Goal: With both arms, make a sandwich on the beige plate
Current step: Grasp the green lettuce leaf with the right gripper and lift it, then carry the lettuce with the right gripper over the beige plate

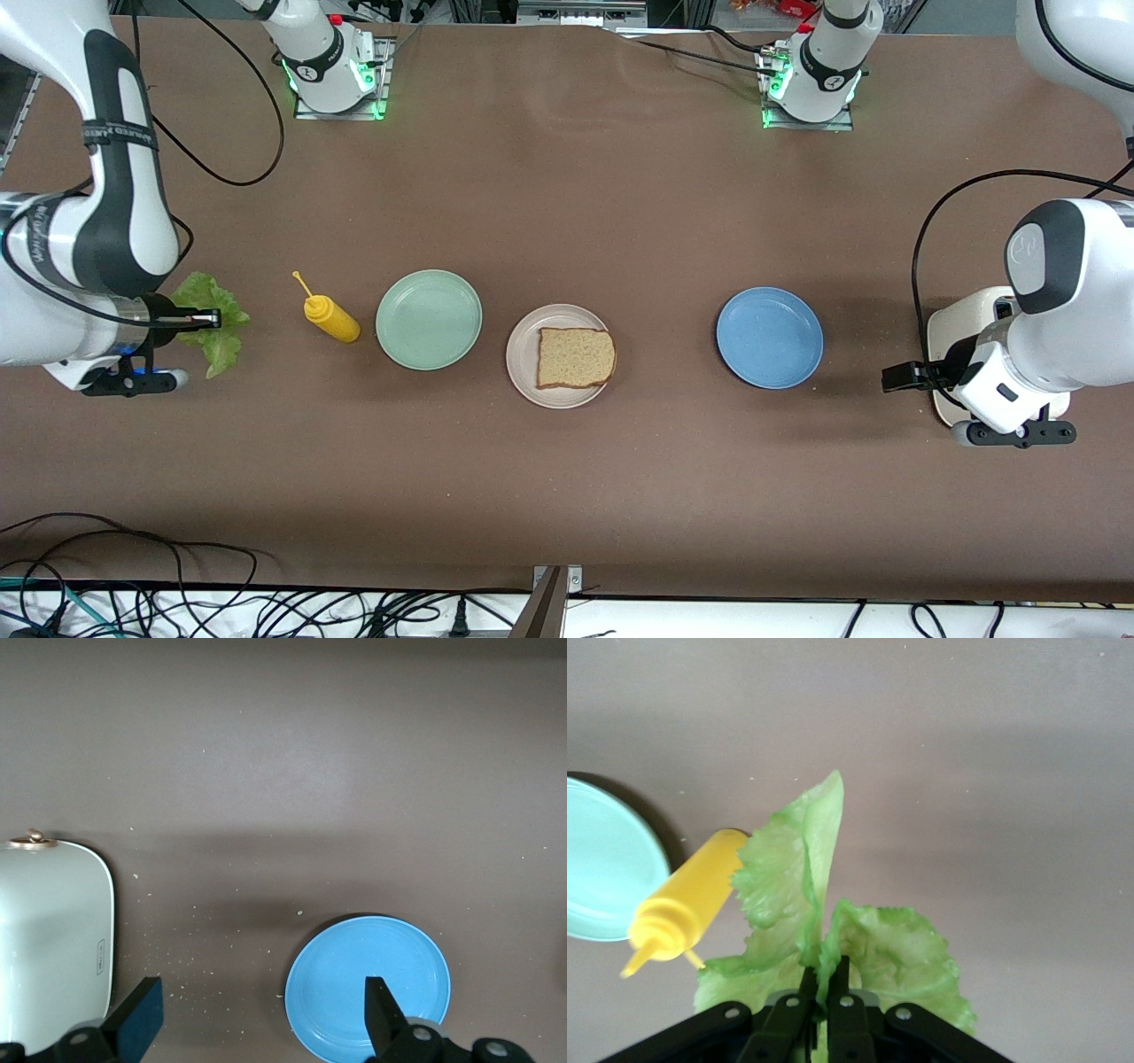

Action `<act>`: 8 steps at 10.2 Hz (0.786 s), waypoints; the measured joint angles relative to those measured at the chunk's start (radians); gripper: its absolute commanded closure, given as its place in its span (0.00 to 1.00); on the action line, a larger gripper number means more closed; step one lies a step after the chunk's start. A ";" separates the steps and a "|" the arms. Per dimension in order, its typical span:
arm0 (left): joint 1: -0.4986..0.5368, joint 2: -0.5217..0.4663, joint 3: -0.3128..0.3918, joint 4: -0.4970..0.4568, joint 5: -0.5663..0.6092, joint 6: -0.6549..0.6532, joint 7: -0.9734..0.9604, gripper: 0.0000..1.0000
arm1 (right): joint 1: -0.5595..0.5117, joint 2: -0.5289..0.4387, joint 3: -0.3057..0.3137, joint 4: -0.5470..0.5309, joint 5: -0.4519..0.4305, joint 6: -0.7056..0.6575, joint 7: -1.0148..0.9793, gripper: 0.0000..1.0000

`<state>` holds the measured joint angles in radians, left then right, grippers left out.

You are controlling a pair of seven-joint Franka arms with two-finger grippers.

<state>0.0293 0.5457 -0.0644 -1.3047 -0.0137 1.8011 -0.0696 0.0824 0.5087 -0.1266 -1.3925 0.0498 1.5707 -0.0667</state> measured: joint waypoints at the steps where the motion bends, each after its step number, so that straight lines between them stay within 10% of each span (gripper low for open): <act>1: 0.000 0.000 0.000 0.000 0.000 0.000 0.000 0.00 | 0.023 0.000 0.005 0.034 0.001 -0.041 0.068 1.00; 8: 0.008 -0.062 -0.002 0.000 0.000 -0.036 0.000 0.00 | 0.335 0.020 0.013 0.074 0.093 -0.001 0.685 1.00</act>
<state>0.0375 0.4835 -0.0663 -1.3045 -0.0137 1.7653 -0.0695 0.4170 0.5284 -0.1135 -1.3180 0.1425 1.5695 0.6187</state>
